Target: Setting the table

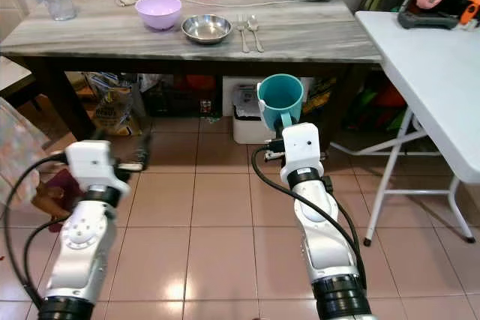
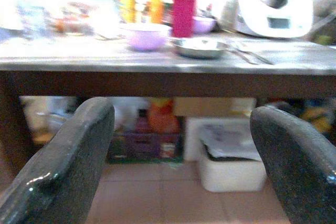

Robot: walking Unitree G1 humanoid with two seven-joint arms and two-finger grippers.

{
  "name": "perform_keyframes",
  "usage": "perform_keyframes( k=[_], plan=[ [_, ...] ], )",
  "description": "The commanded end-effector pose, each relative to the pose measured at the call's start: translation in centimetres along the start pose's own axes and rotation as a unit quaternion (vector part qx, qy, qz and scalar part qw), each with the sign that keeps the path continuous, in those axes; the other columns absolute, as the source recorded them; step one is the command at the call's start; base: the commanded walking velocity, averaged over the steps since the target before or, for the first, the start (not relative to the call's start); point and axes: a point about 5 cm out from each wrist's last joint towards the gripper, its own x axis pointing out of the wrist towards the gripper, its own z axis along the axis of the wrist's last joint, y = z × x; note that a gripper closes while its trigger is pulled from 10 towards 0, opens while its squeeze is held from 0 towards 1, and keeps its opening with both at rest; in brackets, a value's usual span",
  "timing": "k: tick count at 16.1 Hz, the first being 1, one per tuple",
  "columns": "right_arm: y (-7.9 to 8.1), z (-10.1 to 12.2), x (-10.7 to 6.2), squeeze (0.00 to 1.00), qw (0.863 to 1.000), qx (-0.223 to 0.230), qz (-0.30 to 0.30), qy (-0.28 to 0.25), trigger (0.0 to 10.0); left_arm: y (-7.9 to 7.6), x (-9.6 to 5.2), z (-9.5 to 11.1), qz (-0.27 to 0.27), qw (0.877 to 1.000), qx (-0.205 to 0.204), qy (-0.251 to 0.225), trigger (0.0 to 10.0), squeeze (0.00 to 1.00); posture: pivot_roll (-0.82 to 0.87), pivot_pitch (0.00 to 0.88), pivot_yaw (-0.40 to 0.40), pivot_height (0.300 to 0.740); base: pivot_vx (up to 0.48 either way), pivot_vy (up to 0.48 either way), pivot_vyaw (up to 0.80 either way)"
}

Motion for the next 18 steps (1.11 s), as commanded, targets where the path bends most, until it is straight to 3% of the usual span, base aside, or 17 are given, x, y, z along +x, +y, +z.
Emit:
perform_keyframes(
  k=[1, 4, 6, 13, 18],
  plan=[
    [0.5, 0.3, 0.2, 0.00, 1.000, -0.002, 0.005, -0.010, 10.0, -0.2, -0.5, -0.4, -0.012, 1.000, -0.007, 0.014, 10.0, 0.00, -0.11, 0.136, 0.000, 0.740, 0.472, 0.000, 0.00],
    [0.3, 0.4, 0.0, 0.00, 1.000, -0.009, -0.012, -0.017, 10.0, -1.0, -0.6, -0.8, -0.041, 0.999, -0.016, 0.025, 10.0, 0.00, -0.12, 0.122, 0.025, 0.740, 0.436, 0.000, 0.00],
    [0.0, 0.7, 0.2, 0.00, 0.999, 0.000, -0.030, -0.018, 10.0, -1.7, 0.1, -0.2, -0.074, 0.997, -0.015, 0.018, 10.0, 0.00, -0.12, 0.128, 0.020, 0.740, 0.441, 0.000, 0.00],
    [0.2, 0.4, -0.2, 0.00, 0.999, -0.009, -0.032, -0.016, 10.0, -2.1, 0.1, -0.3, -0.083, 0.996, -0.032, 0.026, 10.0, 0.00, -0.13, 0.131, 0.040, 0.740, 0.470, 0.000, 0.00],
    [-0.3, 0.7, -0.1, 0.00, 0.998, -0.013, -0.050, -0.024, 10.0, -2.6, 0.8, 0.1, -0.099, 0.994, -0.034, 0.022, 10.0, 0.00, -0.15, 0.126, 0.064, 0.740, 0.480, 0.000, 0.00]
  ],
)
